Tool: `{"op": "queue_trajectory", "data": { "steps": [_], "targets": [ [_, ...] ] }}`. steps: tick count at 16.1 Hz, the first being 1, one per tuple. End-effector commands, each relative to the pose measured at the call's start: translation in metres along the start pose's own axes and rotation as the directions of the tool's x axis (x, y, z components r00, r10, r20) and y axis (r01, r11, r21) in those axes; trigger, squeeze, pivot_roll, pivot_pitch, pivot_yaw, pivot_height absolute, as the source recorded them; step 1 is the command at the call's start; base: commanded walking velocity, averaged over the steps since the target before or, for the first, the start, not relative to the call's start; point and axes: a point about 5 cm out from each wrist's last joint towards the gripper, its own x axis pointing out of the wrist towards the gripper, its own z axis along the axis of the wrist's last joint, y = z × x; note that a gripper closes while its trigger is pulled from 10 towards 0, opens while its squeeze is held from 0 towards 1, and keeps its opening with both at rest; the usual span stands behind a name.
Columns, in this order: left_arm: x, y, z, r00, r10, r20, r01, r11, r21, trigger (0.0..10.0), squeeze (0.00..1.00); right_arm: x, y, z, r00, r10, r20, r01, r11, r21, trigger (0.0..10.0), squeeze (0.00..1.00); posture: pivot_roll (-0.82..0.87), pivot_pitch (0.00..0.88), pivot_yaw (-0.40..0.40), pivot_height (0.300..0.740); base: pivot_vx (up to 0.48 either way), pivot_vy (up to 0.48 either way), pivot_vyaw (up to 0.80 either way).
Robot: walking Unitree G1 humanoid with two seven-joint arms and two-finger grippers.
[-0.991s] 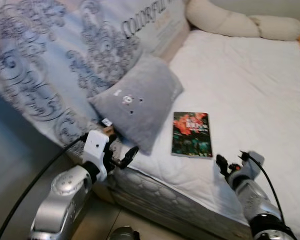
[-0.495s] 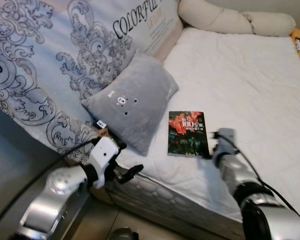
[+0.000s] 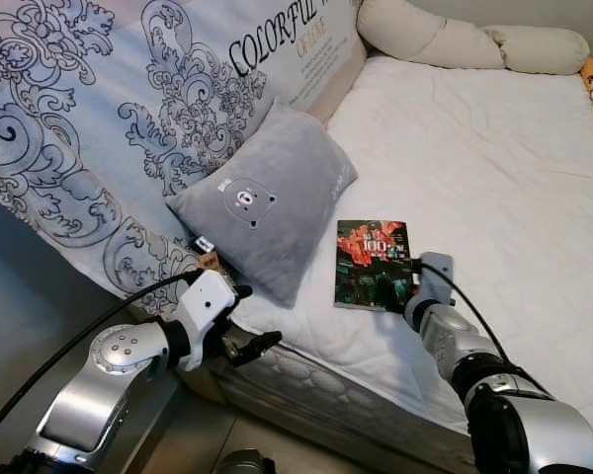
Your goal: Clean up the room
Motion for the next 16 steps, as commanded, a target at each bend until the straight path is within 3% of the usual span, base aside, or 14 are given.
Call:
{"op": "queue_trajectory", "data": {
  "steps": [1, 4, 10, 11, 12, 16],
  "targets": [
    [0.003, 0.001, 0.002, 1.0, -0.015, -0.007, 0.015, 1.0, 0.004, 10.0, 0.0, -0.001, 0.001, -0.011, 0.997, 0.061, -0.039, -0.053, 0.984, 0.168, 10.0, 0.0, 0.2, 0.0, 0.074, 0.74, 0.0, 0.0, 0.0],
    [0.003, 0.004, 0.004, 1.0, -0.019, -0.007, 0.019, 1.0, 0.007, 10.0, 0.0, -0.003, 0.003, -0.019, 0.989, 0.135, -0.064, -0.116, 0.965, 0.234, 10.0, 0.0, 0.2, 0.0, 0.082, 0.74, 0.0, 0.0, 0.0],
    [0.001, 0.008, 0.006, 0.999, 0.04, 0.011, -0.04, 0.999, -0.003, 10.0, 0.0, -0.004, -0.002, -0.016, 0.991, 0.134, -0.025, -0.125, 0.966, 0.228, 10.0, 0.0, 0.2, 0.0, 0.071, 0.74, 0.0, 0.0, 0.0],
    [0.0, 0.009, 0.005, 0.997, 0.076, 0.029, -0.075, 0.997, -0.025, 10.0, 0.0, -0.005, -0.009, -0.016, 0.993, 0.114, -0.009, -0.11, 0.974, 0.196, 10.0, 0.0, 0.2, 0.0, 0.065, 0.74, 0.0, 0.0, 0.0],
    [0.0, 0.011, 0.004, 0.979, 0.186, 0.08, -0.178, 0.979, -0.098, 10.0, 0.0, -0.01, -0.022, -0.016, 0.997, 0.078, 0.02, -0.08, 0.991, 0.111, 10.0, 0.0, 0.17, 0.0, 0.057, 0.74, 0.0, 0.0, 0.0],
    [0.001, 0.013, 0.002, 0.924, 0.36, 0.128, -0.338, 0.927, -0.164, 10.0, 0.0, -0.02, -0.029, -0.006, 0.992, 0.016, 0.123, -0.026, 0.996, 0.081, 10.0, 0.0, 0.14, 0.0, 0.043, 0.74, 0.0, 0.0, 0.0]
  ]
}}
